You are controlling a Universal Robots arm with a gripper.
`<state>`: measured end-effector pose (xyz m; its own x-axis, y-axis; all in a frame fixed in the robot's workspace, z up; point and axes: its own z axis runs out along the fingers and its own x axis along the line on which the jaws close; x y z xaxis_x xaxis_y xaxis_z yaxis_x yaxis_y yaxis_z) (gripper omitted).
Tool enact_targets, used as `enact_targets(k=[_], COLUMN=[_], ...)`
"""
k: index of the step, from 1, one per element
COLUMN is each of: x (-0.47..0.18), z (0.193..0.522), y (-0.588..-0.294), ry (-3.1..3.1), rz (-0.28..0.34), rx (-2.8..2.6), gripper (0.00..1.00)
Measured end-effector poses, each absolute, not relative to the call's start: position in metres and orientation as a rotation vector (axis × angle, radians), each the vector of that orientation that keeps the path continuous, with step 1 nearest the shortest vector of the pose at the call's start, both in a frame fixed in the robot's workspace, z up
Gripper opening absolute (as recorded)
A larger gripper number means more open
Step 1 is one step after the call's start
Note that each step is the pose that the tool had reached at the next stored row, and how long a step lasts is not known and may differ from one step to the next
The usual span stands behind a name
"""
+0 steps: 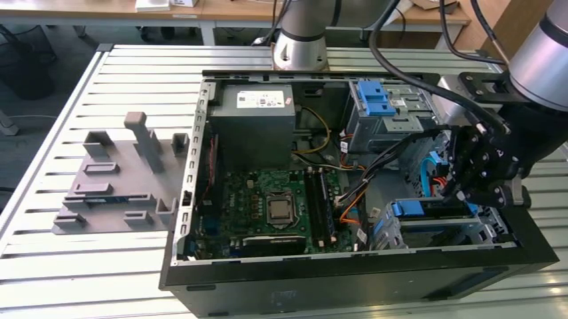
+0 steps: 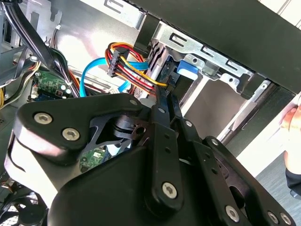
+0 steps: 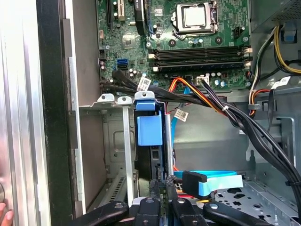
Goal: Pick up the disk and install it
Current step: 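Insert the first disk wire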
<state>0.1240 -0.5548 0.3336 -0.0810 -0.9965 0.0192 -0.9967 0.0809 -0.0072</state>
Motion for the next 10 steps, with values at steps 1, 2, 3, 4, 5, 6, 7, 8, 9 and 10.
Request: enact_targets(k=[1,2,3,4,5,6,7,8,9,10], x=[0.1240,0.1240,0.1240,0.1240,0.1240,0.1240,0.1240,0.1240,0.1240,0.1240], z=[0.3334,0.3333,0.3333,0.3333,0.3332,0.3330,0.3327,0.3322,0.3317,0.3311], y=[-0.5548,-0.5548,-0.5548,-0.5548,-0.5548,-0.5548,-0.5548,-0.5548,-0.5548,-0.5548], ry=[-2.303,-2.303,-2.302,-2.302,-2.302,-2.301,-2.301,-2.300,-2.300,-2.299], rz=[0.028,0.028,0.028,0.027,0.027,0.026,0.025,0.024,0.023,0.022], rx=[2.123,2.123,2.123,2.123,2.122,2.122,2.122,2.121,2.121,2.120], gripper=[0.16,0.16,0.16,0.16,0.16,0.16,0.16,0.16,0.16,0.16])
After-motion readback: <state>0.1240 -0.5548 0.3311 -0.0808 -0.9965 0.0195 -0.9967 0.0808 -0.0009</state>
